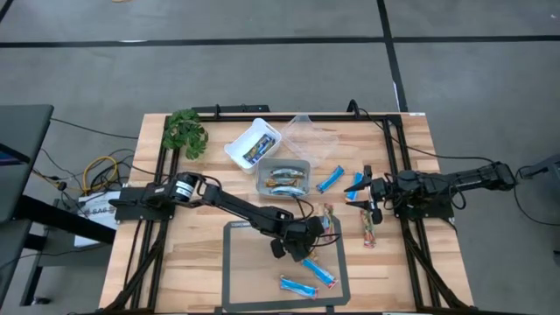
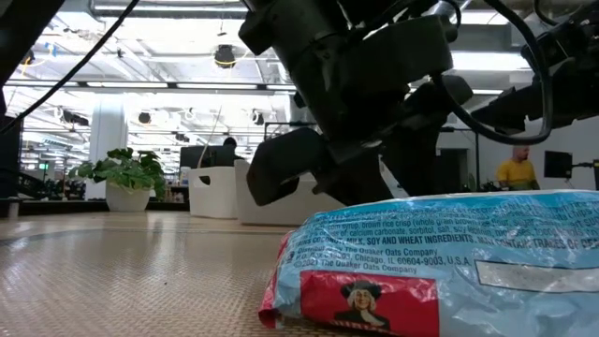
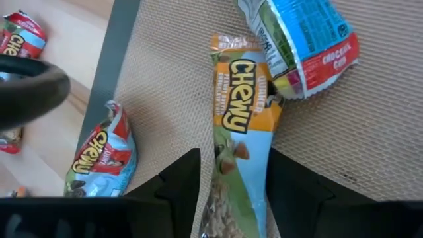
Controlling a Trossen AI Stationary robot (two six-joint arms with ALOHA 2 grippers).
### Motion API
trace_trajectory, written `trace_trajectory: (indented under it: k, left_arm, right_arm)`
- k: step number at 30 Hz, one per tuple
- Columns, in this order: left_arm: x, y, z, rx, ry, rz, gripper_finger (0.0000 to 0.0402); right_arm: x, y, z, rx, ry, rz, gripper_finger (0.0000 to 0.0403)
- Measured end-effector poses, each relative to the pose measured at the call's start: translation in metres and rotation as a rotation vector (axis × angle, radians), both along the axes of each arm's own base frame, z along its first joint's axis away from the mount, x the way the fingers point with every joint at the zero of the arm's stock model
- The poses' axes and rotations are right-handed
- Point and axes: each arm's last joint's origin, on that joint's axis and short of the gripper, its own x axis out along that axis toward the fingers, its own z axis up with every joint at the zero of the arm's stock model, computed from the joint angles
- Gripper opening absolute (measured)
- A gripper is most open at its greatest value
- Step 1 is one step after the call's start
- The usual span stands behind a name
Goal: Pick and place Granola Bars by type
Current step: Put the yellow granola bar into the gray bin
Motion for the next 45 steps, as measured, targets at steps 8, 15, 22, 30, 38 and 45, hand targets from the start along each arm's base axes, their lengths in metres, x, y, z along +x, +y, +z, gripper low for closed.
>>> trace_trajectory:
  k: [8, 15, 22, 30, 38, 45]
  left_arm:
    - [0.0, 0.001, -0.001, -0.011, 0.015, -0.006, 0.0081]
    - [-0.001, 0.001, -0.001, -0.026, 0.02, 0.013, 0.0025]
    - [-0.002, 0.005, 0.026, -0.065, -0.034, 0.051, 0.0055]
    - [-0.015, 0.033, 0.08, -0.12, -0.075, 0.205, 0.0058]
    - [-0.033, 0.085, 0.107, -0.151, 0.018, 0.409, 0.0055]
    - [-0.034, 0.099, 0.107, -0.141, 0.034, 0.475, 0.0055]
  right_arm:
    - [0.0, 0.0, 0.0, 0.0, 0.002, 0.0, 0.0191]
    - [0.0, 0.0, 0.0, 0.0, 0.003, 0.0, 0.0191]
    - [0.0, 0.0, 0.0, 0.0, 0.002, 0.0, 0.0191]
    - [0.0, 0.0, 0.0, 0.0, 0.002, 0.0, 0.0191]
    - [0.0, 0.0, 0.0, -0.001, 0.005, 0.0, 0.0191]
    - [0.0, 0.0, 0.0, 0.0, 0.005, 0.0, 0.0191]
